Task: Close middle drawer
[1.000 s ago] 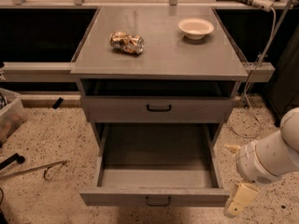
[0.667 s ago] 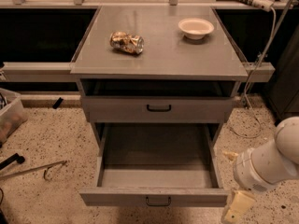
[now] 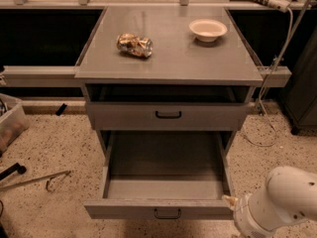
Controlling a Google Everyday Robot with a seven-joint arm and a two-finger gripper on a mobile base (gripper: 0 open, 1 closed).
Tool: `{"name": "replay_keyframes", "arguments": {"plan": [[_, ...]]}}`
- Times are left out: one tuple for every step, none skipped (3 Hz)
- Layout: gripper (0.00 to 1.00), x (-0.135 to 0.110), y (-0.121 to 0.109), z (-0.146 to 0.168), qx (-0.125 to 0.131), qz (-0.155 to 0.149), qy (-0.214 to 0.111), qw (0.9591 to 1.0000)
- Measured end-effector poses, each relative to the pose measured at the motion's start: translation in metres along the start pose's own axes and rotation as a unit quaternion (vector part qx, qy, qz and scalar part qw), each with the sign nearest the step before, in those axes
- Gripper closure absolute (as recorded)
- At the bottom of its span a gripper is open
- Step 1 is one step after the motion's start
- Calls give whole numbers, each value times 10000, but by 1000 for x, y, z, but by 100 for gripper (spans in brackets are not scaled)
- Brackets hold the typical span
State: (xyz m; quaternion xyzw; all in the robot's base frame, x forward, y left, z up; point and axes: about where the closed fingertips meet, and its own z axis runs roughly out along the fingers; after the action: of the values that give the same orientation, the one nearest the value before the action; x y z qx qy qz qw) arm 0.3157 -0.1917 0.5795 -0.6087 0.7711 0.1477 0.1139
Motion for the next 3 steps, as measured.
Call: {"name": "replay_keyframes", "arguments": {"plan": [[0, 3, 9, 49, -373, -111, -150, 9991], [0, 3, 9, 98, -734, -243, -441, 9960], [0, 4, 9, 101, -753, -235, -458, 9958]]}}
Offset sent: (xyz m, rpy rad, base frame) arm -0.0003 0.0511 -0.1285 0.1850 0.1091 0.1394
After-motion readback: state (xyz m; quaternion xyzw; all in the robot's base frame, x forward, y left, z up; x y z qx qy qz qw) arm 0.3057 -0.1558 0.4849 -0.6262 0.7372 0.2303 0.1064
